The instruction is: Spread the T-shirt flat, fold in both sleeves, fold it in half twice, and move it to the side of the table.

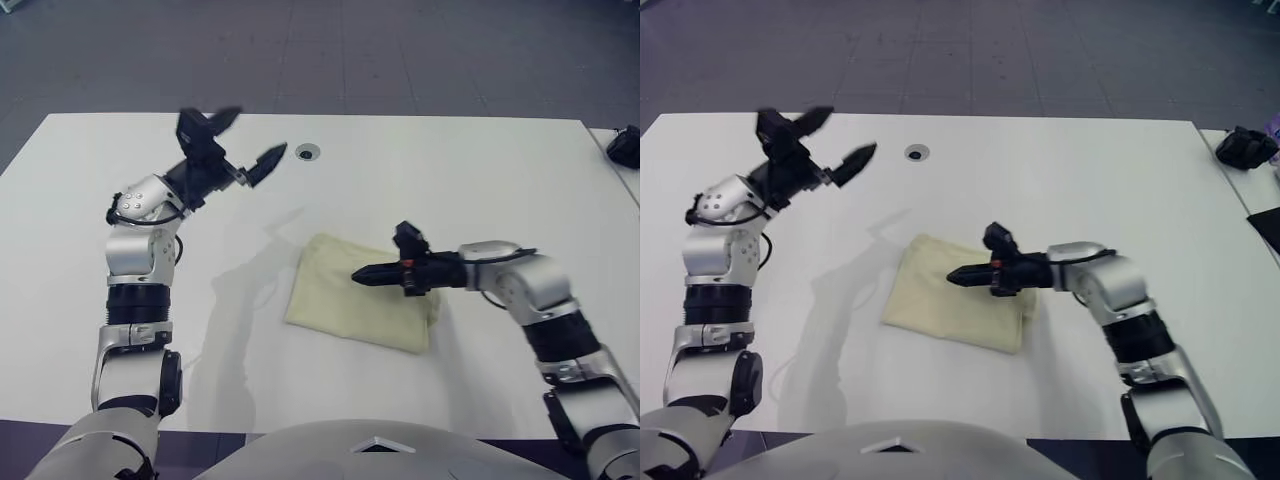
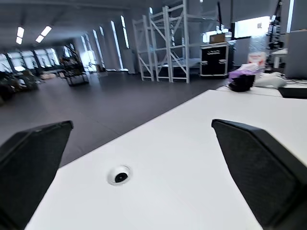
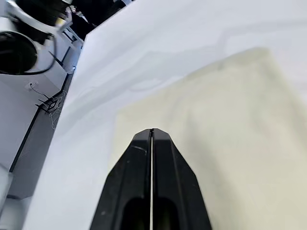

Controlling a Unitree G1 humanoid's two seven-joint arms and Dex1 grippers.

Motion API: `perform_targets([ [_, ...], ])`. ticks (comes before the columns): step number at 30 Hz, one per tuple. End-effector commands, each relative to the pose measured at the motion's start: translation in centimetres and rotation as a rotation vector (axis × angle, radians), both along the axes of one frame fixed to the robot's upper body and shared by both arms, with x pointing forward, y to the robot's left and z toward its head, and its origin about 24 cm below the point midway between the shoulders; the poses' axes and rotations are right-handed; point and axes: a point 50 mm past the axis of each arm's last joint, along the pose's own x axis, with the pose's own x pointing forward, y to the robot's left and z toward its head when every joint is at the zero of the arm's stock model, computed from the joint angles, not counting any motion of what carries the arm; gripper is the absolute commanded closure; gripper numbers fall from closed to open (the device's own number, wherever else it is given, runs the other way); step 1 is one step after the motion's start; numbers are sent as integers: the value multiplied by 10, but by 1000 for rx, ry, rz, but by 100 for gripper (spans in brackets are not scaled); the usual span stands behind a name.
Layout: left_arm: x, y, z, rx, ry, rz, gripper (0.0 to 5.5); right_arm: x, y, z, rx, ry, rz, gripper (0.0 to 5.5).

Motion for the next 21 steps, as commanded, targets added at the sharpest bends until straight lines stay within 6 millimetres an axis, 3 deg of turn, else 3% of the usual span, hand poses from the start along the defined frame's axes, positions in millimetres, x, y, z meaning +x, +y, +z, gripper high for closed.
perform_targets([
  [1,-12,8,-13,39,30,75,13,19,-19,-31,-239,23,-215,550],
  [4,-17,15,-22,58,45,144,13,38,-70,-44,-421,12,-525,550],
  [6,-18,16,-26,59,51,188,13,48,-115,-46,-530,-28,-777,550],
  [8,-18,13,-31,58,49,222,13,48,-158,-45,-630,-70,-1021,550],
  [10,-17,7,-34,46,48,249,13,45,-184,-44,-674,-100,-1177,550],
  [16,-13,-12,-39,20,23,294,13,45,-210,-36,-733,-269,-1309,550],
  [19,-17,-16,-38,3,-12,344,13,64,-207,-7,-619,-477,-1310,550],
  [21,-20,-17,-38,-22,-31,384,10,73,-205,18,-509,-615,-1328,515],
])
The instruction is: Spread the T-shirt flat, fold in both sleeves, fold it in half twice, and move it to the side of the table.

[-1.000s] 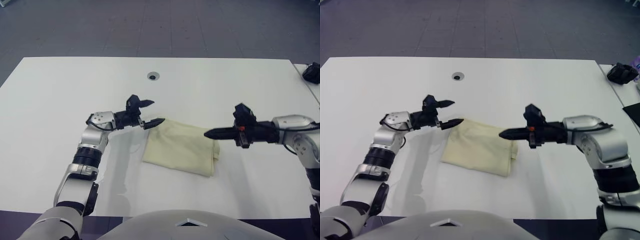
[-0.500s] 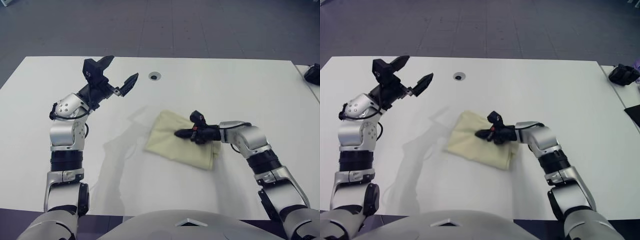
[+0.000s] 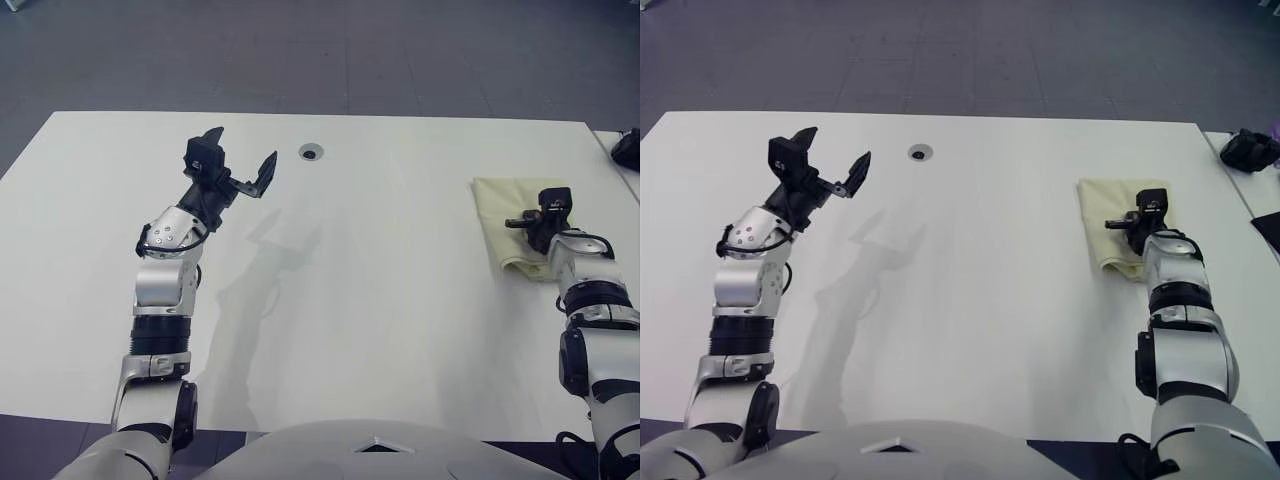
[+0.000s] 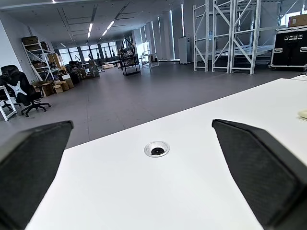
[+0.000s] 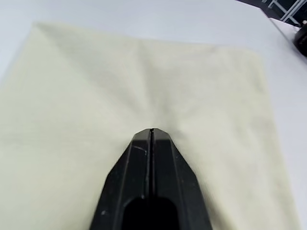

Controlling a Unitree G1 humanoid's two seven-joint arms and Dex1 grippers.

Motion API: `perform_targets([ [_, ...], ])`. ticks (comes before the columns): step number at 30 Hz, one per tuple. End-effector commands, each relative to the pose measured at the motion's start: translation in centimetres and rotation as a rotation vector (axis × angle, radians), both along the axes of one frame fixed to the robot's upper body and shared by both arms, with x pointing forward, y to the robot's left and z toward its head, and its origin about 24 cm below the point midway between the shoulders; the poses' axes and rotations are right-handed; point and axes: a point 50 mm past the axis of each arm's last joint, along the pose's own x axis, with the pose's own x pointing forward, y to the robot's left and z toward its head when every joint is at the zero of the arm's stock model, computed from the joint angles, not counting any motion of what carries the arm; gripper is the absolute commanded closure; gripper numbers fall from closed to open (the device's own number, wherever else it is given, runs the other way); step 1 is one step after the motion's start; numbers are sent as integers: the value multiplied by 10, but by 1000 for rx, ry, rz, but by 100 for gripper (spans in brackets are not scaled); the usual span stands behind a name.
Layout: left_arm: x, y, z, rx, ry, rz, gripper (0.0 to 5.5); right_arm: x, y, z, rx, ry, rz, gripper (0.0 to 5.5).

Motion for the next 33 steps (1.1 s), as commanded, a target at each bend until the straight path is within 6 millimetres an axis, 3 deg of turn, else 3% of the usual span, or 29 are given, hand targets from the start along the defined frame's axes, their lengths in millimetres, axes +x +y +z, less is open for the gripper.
perform_targets([
  [1,-7,-3,2,-21,-57,82,10,14,7,46,-35,-298,78,506],
  [3,-7,-11,6,-38,-83,92,10,4,13,68,-93,-450,63,475],
  [5,-7,-19,10,-56,-108,108,10,-11,29,76,-91,-546,8,447],
  [11,-15,-46,7,-75,-117,104,10,-45,114,54,-81,-568,64,348],
  [15,-16,-49,6,-67,-117,134,10,-58,147,49,-105,-560,126,297],
  [20,-18,-48,7,-49,-122,161,10,-62,165,52,-135,-541,167,205],
  [33,-27,-47,9,17,-163,201,10,-48,173,42,-96,-471,204,11],
])
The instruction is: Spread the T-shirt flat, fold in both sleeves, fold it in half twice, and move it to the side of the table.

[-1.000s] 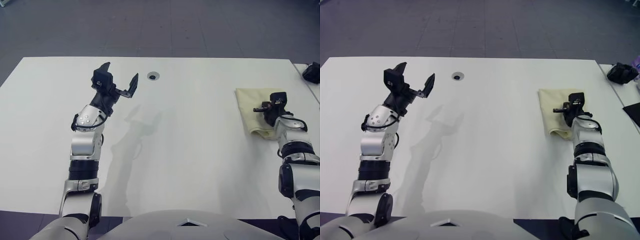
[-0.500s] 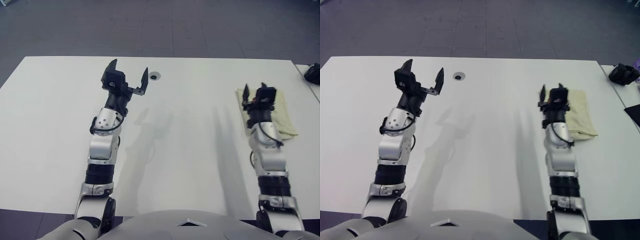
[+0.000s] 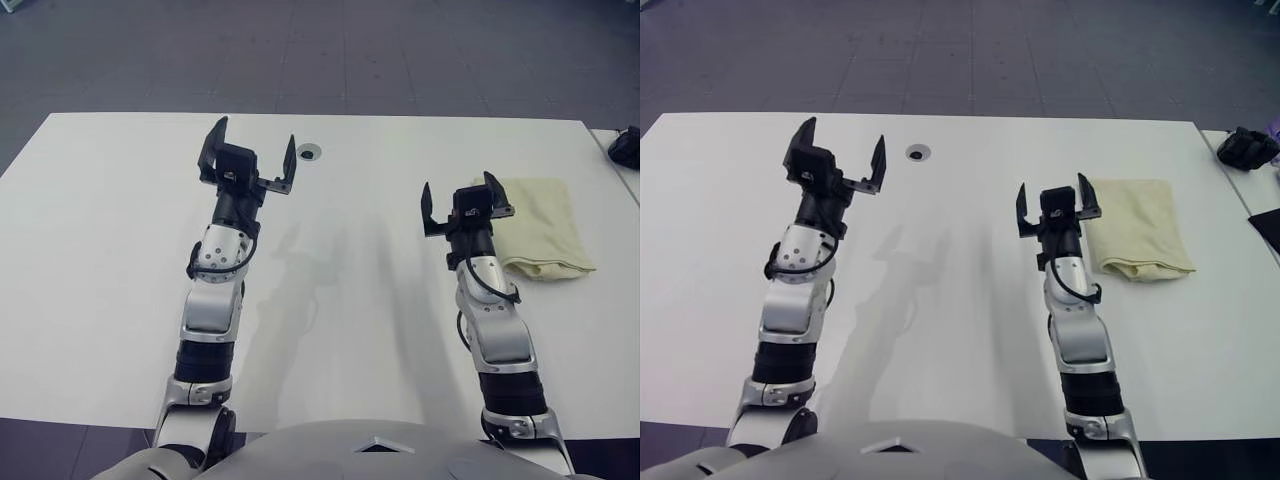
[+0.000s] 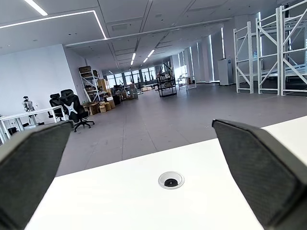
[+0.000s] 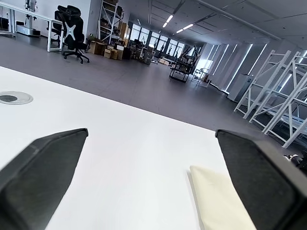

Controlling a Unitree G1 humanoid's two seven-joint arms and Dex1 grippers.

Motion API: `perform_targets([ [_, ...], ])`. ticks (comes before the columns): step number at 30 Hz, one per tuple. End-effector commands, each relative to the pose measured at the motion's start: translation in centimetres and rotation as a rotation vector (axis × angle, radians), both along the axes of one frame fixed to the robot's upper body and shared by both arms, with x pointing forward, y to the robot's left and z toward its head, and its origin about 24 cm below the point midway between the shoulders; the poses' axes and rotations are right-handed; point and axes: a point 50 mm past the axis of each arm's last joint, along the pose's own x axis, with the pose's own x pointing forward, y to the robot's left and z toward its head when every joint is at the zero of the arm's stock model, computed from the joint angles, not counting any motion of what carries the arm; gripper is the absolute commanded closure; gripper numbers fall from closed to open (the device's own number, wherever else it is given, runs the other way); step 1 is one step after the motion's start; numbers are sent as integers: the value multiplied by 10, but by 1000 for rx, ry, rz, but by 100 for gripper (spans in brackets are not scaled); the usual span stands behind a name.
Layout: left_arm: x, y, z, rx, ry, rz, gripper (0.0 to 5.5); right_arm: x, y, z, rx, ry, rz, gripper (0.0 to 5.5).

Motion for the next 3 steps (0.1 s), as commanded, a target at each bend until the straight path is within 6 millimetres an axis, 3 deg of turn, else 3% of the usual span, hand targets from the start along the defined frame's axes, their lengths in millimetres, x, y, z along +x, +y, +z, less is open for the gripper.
perform_targets([
  [1,-1,1,1,32,-6,3,10,3,1,-1,3,13,-7,11],
  [3,0,2,2,29,-7,10,10,5,0,-1,3,12,-9,11],
])
